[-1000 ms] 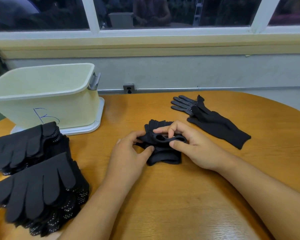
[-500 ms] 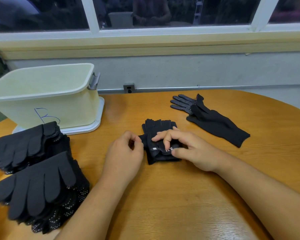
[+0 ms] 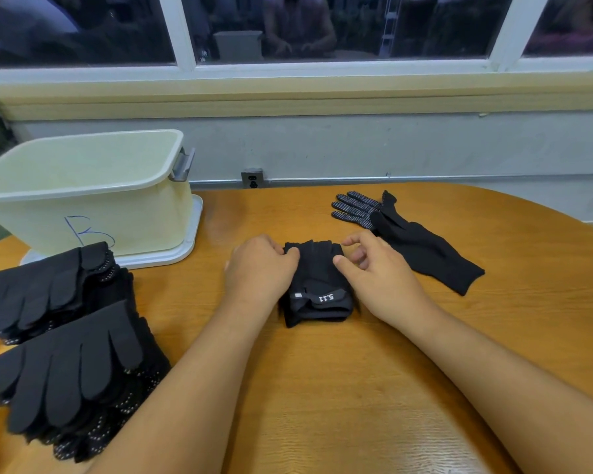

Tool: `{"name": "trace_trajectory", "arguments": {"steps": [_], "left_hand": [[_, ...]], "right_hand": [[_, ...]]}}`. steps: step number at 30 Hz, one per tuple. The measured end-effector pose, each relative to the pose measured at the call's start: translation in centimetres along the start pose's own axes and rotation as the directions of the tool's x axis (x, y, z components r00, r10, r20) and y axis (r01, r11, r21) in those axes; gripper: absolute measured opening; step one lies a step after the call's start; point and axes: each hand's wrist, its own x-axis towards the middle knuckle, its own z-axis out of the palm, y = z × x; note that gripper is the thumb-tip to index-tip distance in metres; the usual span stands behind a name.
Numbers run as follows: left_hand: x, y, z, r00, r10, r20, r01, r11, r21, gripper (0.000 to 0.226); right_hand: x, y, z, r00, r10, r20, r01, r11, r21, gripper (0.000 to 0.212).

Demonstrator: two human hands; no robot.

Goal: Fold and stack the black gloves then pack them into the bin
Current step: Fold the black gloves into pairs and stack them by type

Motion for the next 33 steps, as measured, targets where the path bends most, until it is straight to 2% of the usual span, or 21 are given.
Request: {"name": "trace_trajectory", "arguments": {"steps": [4,10,16,19,21,24,27,29,31,33], "left_hand": [[-0.1,-0.7,0.3,1.000,0.002,-0.020,-0.004,0.997,-0.071,0.026],[-0.5,-1.7,0.9,0.988,0.104,-0.115,-0.110,0.993,-0.042,0.025],[-0.1,-2.1,1.3,0.974,0.151,-0.167,-0.155,0.988,-0.011,0.025],[0.1,-2.1,1.3,0.976,0.145,-0.160,-0.151,0.988,-0.021,0.025],[-0.1,-2.0,1.0,0.983,0.126,-0.132,-0.136,0.988,-0.066,0.025],[-1.0,-2.1,0.3,0.986,0.100,-0.131,-0.127,0.968,-0.218,0.025],[-3.8,-2.5,-1.0,0.966,0.169,-0.197,-0.209,0.957,-0.201,0.014],[-6.1,-3.1,-1.7,0.977,0.171,-0.131,-0.200,0.946,-0.256,0.010],[-7.7,-4.0,-2.1,0.983,0.180,-0.032,-0.180,0.930,-0.320,0.019],[-8.4,-4.9,-2.4,0.975,0.221,0.021,-0.200,0.913,-0.355,0.029]], "right_hand": [[0.1,-0.3,0.2,1.000,0.009,-0.001,-0.009,0.997,0.079,0.012],[0.5,-0.4,0.8,0.993,-0.045,-0.107,0.057,0.991,0.119,0.013],[0.8,-0.1,1.4,0.994,-0.101,-0.043,0.097,0.992,-0.078,0.009],[0.5,-0.3,1.1,0.994,-0.096,-0.043,0.092,0.992,-0.084,0.017],[0.1,-0.8,0.6,0.984,-0.171,-0.047,0.167,0.983,-0.077,0.024],[-0.7,-2.0,0.5,0.946,-0.314,0.075,0.318,0.947,-0.049,0.023],[-1.3,-2.5,1.6,0.904,-0.374,0.206,0.389,0.920,-0.039,0.030],[-1.5,-2.7,1.4,0.891,-0.403,0.208,0.419,0.907,-0.038,0.030],[-1.8,-2.6,0.5,0.869,-0.448,0.213,0.458,0.889,0.000,0.023],[-2.2,-1.9,-0.5,0.829,-0.488,0.273,0.506,0.862,0.003,0.027]]}}
